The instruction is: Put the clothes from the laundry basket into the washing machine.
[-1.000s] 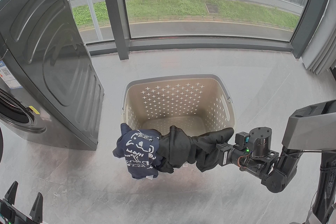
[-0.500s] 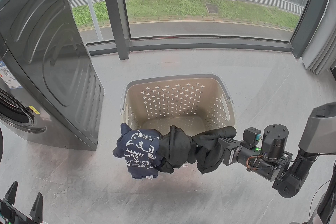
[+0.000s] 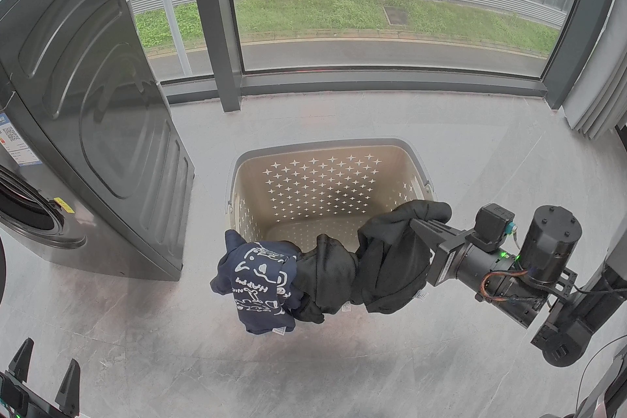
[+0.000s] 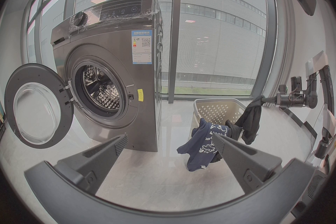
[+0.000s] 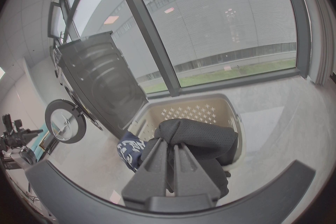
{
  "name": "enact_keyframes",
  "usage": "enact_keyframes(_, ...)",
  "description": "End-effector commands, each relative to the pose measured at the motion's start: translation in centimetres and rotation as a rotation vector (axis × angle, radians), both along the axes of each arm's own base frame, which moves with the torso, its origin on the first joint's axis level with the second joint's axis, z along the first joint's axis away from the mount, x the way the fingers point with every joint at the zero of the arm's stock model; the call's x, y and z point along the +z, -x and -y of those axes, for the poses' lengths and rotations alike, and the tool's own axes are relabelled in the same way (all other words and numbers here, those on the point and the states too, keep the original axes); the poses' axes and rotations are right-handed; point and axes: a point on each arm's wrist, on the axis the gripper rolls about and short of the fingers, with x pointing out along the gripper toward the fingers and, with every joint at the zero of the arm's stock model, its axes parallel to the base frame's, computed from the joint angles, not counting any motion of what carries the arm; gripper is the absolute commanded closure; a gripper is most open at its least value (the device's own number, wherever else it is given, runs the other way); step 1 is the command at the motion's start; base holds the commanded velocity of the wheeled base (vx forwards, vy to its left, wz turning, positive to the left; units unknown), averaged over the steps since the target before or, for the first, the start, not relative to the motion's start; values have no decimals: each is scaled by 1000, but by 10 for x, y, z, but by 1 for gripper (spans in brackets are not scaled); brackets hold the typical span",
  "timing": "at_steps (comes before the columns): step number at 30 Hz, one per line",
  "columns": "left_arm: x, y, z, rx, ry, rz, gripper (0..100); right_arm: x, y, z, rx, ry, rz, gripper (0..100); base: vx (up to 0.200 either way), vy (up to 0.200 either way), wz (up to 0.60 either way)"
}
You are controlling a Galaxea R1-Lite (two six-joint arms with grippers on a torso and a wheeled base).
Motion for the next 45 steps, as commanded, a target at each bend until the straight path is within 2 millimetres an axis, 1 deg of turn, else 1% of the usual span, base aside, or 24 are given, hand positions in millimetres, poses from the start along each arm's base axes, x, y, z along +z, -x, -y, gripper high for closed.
enact_keyframes(1,-5,-1,0,1,1,-9,0,41,24,-2,63,-85,124,100,0,0,0)
enact_keyframes(5,-4,-1,0,1,1,-8,0,56,34,-3,88,-102,185,100,0,0,0)
enact_keyframes(8,-5,-1,0,1,0,-8,0,62,34,0,70,-100,213,100,0,0,0)
enact_keyframes(13,-5,-1,0,1,1,-9,0,67,37,8,29,-76,216,100,0,0,0)
enact_keyframes(14,-4,-1,0,1,0,-8,0,72,38,12,-16,-78,218,100,0,0,0)
enact_keyframes(17,-4,-1,0,1,1,-8,0,79,40,14,-68,-84,215,100,-67,0,0)
enact_keyframes(22,-5,-1,0,1,1,-9,0,81,43,14,-177,-95,193,100,-200,0,0)
enact_keyframes(31,-5,-1,0,1,0,-9,0,81,43,14,-176,-96,195,100,-200,0,0)
enact_keyframes(40,-5,-1,0,1,1,-9,0,84,43,13,-161,-109,209,100,0,0,0)
enact_keyframes(45,-5,-1,0,1,1,-8,0,82,42,12,-158,-107,205,100,0,200,0)
